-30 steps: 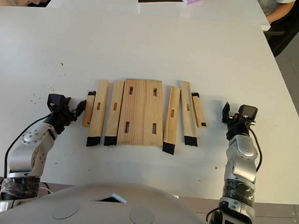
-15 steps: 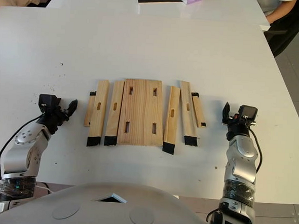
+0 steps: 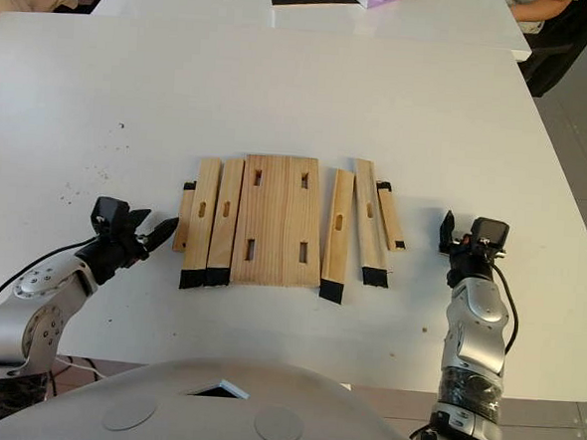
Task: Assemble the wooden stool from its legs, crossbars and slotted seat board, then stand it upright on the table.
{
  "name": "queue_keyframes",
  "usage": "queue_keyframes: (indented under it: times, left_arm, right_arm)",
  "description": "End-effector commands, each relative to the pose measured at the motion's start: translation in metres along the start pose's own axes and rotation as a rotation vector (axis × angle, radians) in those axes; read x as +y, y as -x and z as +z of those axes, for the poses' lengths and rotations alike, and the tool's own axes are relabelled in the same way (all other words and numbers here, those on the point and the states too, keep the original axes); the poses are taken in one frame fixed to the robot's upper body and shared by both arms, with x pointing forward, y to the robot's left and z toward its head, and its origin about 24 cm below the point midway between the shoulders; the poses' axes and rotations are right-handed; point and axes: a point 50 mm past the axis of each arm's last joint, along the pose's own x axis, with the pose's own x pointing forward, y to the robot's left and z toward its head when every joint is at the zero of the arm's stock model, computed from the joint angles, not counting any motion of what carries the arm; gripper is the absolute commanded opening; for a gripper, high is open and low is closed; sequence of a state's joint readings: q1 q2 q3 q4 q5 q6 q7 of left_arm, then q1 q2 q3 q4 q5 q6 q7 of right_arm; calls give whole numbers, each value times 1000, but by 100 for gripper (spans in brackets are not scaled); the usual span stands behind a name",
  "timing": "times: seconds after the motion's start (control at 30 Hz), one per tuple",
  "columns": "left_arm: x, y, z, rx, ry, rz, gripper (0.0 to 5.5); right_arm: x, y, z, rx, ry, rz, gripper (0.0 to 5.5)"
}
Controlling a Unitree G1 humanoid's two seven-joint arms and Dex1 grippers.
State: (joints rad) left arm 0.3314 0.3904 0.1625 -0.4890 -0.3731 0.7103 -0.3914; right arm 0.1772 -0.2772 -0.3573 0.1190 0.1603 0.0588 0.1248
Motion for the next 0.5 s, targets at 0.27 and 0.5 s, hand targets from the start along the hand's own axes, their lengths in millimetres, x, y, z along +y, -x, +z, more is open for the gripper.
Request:
queue_keyframes:
  times: [0.27,0.5]
  left_arm:
    - [-11,-1,3,30,-55,-48,338]
    - [-13,-4,-15,106,-90,-53,338]
  right_arm:
    - [3,2,-1,3,-14,-5,326]
    - [3,0,-2,10,-15,-1,326]
